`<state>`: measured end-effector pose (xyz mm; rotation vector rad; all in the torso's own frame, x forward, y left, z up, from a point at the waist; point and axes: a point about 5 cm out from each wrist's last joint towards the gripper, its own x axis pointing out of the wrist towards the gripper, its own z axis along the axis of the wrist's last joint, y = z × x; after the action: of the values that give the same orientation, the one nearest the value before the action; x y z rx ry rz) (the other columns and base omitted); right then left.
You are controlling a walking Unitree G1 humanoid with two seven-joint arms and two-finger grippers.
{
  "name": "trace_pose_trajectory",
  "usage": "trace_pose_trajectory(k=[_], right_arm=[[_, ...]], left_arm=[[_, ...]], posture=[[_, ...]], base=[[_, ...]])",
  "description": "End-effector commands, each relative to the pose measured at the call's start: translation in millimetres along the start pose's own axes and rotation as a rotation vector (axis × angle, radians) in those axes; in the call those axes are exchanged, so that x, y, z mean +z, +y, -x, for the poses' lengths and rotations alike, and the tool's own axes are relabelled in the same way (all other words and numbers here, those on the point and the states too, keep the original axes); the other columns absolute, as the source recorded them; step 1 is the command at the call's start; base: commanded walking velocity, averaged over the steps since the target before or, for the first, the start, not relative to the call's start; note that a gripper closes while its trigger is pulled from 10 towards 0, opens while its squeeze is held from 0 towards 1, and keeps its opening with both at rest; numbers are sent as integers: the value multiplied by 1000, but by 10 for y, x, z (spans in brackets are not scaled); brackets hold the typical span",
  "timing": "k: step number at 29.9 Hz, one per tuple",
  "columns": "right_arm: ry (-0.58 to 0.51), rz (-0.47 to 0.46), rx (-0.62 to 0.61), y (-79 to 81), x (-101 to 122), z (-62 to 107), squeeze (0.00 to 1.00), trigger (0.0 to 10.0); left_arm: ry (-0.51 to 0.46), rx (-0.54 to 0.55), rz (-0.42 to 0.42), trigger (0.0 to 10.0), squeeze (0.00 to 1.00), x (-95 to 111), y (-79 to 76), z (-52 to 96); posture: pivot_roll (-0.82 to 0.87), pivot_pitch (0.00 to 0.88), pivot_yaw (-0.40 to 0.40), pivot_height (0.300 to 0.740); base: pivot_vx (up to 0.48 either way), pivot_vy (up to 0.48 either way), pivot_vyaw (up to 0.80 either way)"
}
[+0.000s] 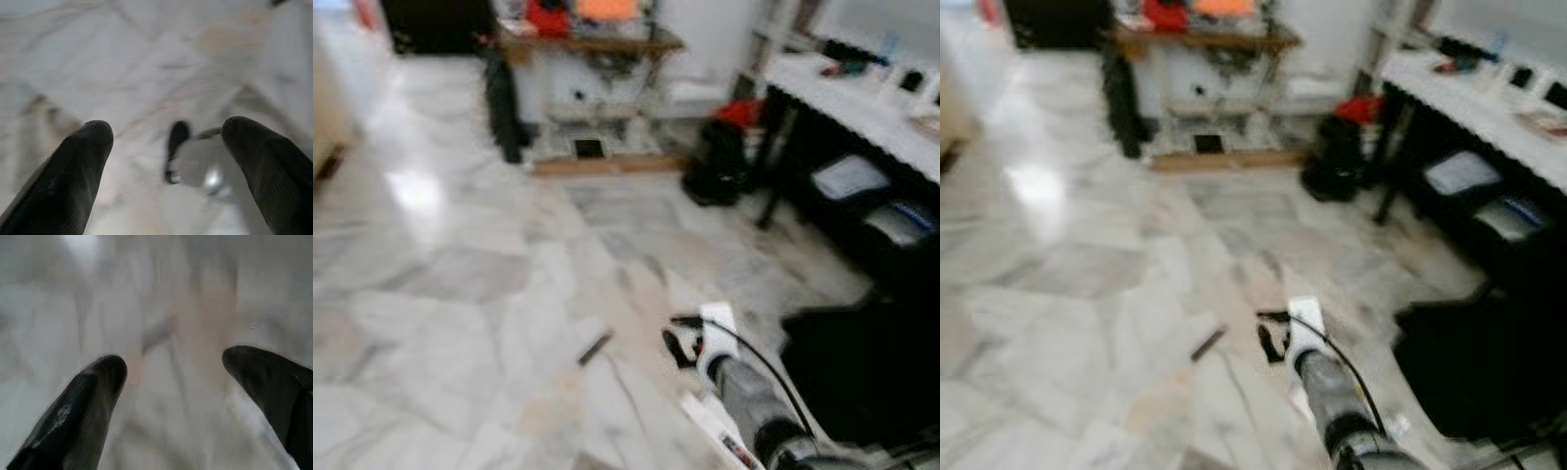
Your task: Sweep floor
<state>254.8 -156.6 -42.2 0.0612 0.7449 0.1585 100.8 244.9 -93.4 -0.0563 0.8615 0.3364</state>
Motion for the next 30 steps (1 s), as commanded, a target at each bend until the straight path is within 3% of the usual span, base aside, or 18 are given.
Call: trace_pose_trajectory(k=[1,4,6,7,8,12,13,14,16,22,26,30], right_arm=[[5,-30,-35,-91,-5,18,0,10000],[-11,-65,-69,-164,22,28,0,10000],[-31,-101,-102,-210,17,43,0,10000],[-31,-101,-102,-210,17,43,0,10000],[-41,-128,-118,-214,-2,49,0,10000],[-35,-168,-136,-200,-124,75,0,10000],[-22,-175,-138,-189,-197,90,0,10000],[-15,-180,-139,-190,-227,98,0,10000],[6,-171,-140,-204,-292,118,0,10000],[18,-160,-149,-289,-321,149,0,10000],[60,-80,-111,-279,-377,161,0,10000],[70,-59,-107,-336,-390,183,0,10000]], left_arm=[[-22,-63,-30,10000,0,79,-146,-41],[-39,-97,-76,10000,0,135,-168,-61],[-51,-138,-179,10000,0,190,-168,-78],[-51,-138,-179,10000,0,190,-168,-78],[-61,-153,-232,10000,0,226,-140,-85],[-71,-163,-268,10000,0,255,-63,-84],[-115,-173,-287,10000,0,528,-138,-188],[-175,-187,-298,10000,0,922,-309,-301],[-262,-204,-307,10000,0,1463,-538,-377],[-252,-167,-186,10000,0,1384,-570,-373],[-243,-128,-45,10000,0,1305,-650,-362],[-152,-108,47,10000,0,1145,-725,-362]], posture=[[35,0,-25,740],[-21,0,54,740],[-40,0,88,740],[-40,0,88,740],[-74,0,134,740],[-101,0,153,740],[-111,0,152,740],[-114,0,145,740],[-113,0,125,740],[-12,0,62,740],[7,0,14,740],[-11,0,-29,740]], base=[[0,0,0],[0,0,0],[0,0,0],[0,0,0],[0,0,0],[0,0,0],[0,0,0],[0,0,0],[0,0,0],[0,0,0],[0,0,0],[0,0,0]])
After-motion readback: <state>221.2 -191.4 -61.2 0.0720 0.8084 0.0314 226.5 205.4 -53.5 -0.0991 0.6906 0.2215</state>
